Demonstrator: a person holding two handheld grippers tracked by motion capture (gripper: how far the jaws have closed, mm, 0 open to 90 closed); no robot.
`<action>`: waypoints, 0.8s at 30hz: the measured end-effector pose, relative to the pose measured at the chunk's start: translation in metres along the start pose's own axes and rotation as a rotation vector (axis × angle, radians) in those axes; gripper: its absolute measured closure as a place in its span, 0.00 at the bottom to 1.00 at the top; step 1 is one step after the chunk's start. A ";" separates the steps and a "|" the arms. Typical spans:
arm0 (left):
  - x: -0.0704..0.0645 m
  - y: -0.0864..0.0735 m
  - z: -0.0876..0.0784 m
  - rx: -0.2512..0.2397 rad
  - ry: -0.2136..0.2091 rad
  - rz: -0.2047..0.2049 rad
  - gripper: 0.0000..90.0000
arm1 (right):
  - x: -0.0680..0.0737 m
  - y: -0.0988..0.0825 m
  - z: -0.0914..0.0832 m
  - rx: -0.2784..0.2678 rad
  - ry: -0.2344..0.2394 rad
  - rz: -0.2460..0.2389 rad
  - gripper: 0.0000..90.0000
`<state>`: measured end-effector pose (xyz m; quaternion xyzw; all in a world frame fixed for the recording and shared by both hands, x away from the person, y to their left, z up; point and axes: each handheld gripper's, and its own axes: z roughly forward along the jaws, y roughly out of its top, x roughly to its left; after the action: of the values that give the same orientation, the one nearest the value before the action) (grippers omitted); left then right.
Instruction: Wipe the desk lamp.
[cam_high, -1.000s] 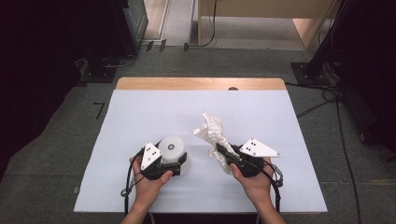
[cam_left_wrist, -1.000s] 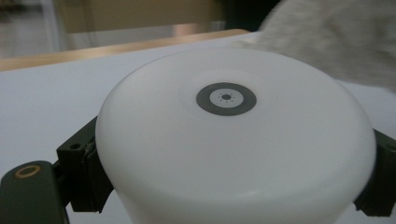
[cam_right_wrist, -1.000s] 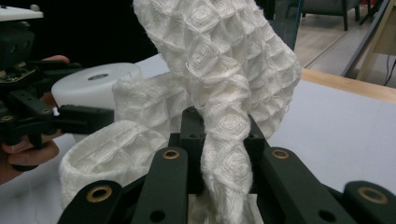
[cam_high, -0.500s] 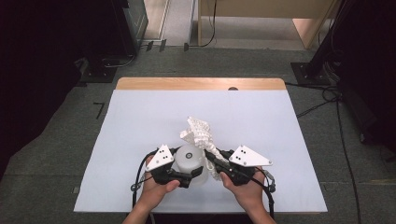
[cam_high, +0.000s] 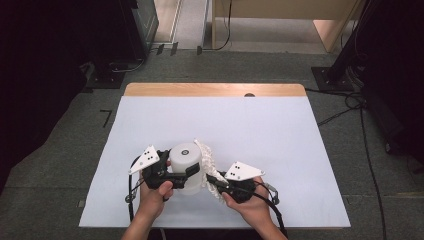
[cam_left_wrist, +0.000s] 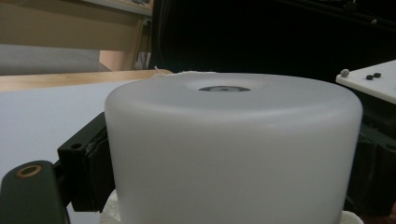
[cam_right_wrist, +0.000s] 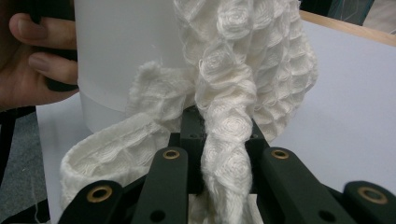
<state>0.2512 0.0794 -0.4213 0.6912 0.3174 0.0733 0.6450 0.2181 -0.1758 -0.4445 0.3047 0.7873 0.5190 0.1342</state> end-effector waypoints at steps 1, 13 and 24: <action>0.000 -0.001 0.001 0.011 0.000 0.005 0.10 | 0.000 0.001 -0.001 -0.002 -0.005 0.003 0.87; -0.022 -0.017 0.029 0.132 -0.086 0.078 0.10 | -0.013 0.020 -0.040 -0.181 -0.095 0.013 0.87; -0.005 0.000 0.003 0.008 -0.006 0.013 0.10 | -0.002 0.003 -0.007 -0.027 -0.015 0.016 0.86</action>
<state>0.2489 0.0742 -0.4204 0.6962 0.3112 0.0739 0.6426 0.2175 -0.1815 -0.4390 0.3129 0.7767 0.5285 0.1399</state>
